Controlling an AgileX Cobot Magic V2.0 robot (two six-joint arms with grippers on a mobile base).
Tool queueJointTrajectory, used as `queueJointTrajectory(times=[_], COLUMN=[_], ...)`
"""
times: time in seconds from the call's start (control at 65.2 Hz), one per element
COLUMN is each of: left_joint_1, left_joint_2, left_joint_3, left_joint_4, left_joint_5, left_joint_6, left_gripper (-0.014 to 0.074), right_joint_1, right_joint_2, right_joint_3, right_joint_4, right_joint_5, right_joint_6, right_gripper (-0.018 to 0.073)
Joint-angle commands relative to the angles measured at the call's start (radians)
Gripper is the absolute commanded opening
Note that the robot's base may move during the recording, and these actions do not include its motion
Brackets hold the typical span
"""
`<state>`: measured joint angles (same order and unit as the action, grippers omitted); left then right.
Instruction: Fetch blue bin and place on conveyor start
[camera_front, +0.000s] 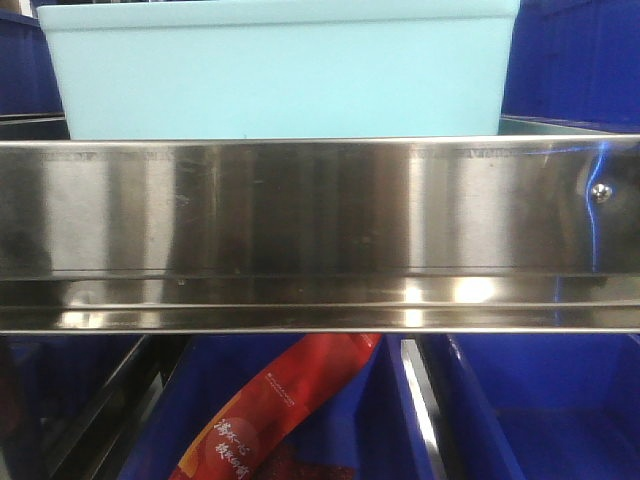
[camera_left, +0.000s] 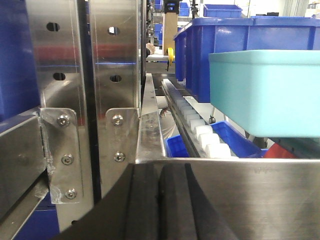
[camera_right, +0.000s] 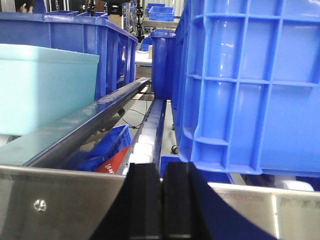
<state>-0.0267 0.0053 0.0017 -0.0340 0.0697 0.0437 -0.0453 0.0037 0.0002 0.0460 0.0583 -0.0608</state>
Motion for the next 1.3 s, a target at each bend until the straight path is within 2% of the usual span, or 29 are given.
queueJointTrajectory(times=[0.0, 0.828, 0.92, 1.012, 1.104, 1.18, 1.288], left_joint_1=[0.004, 0.004, 0.004, 0.004, 0.004, 0.004, 0.004], left_joint_2=[-0.005, -0.005, -0.005, -0.005, -0.005, -0.005, 0.011], left_joint_3=[-0.002, -0.002, -0.002, -0.002, -0.093, -0.188, -0.342], left_joint_4=[0.004, 0.017, 0.014, -0.035, -0.054, -0.05, -0.032], left_joint_5=[-0.012, -0.013, -0.056, -0.127, -0.022, 0.089, 0.18], left_joint_6=[-0.006, -0.006, -0.006, -0.006, -0.006, -0.006, 0.003], left_gripper=[-0.0111, -0.0111, -0.0111, -0.0111, -0.0111, -0.0111, -0.0111], right_joint_1=[-0.001, -0.001, -0.001, -0.001, -0.001, -0.001, -0.001], right_joint_2=[-0.004, -0.004, -0.004, -0.004, -0.004, -0.004, -0.004], right_joint_3=[0.0, 0.0, 0.0, 0.0, -0.057, -0.145, -0.295], right_joint_4=[0.004, 0.004, 0.004, 0.004, 0.004, 0.004, 0.004], right_joint_5=[-0.016, -0.029, -0.126, -0.238, -0.21, -0.1, 0.038], right_joint_6=[-0.001, -0.001, -0.001, -0.001, -0.001, -0.001, -0.001], right_gripper=[-0.0166, -0.0166, -0.0166, -0.0166, -0.0166, -0.0166, -0.0166])
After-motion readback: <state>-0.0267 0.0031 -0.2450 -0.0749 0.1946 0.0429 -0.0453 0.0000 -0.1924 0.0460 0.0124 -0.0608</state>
